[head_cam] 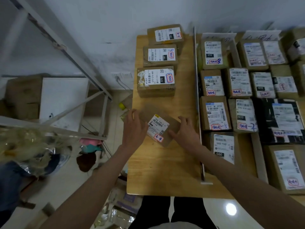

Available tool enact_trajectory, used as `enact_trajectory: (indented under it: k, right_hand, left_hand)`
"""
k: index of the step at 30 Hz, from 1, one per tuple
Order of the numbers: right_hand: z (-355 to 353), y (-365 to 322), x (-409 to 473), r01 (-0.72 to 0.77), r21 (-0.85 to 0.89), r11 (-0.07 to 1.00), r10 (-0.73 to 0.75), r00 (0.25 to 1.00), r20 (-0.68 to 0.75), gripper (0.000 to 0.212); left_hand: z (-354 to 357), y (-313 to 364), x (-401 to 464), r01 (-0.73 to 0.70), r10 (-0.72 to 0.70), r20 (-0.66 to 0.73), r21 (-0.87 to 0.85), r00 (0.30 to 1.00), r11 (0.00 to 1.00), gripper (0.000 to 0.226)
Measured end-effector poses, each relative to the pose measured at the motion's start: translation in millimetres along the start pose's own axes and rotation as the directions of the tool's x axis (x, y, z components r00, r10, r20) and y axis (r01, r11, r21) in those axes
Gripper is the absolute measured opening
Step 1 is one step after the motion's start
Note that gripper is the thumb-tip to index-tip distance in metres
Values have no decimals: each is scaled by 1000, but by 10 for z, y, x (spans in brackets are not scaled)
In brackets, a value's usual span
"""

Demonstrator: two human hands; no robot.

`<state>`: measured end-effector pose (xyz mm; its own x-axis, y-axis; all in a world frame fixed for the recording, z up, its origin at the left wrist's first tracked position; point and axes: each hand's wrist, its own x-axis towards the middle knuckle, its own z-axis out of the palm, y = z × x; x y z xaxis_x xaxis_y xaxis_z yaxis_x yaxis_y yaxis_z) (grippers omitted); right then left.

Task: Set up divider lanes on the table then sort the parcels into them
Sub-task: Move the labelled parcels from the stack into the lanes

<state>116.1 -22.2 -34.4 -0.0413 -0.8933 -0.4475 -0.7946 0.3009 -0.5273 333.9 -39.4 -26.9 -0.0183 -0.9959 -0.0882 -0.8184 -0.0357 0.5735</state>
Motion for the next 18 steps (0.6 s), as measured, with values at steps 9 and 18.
enact_trajectory:
  k: [9, 18]
  right_hand:
    - [123, 19, -68, -246, 429, 869, 254, 967, 40, 41]
    - [18, -68, -266, -161, 470, 868, 178, 984, 9, 67]
  left_hand:
    - [82, -22, 55, 238, -234, 196, 3, 952, 971, 64]
    - [-98, 131, -91, 296, -277, 172, -99, 945, 950, 64]
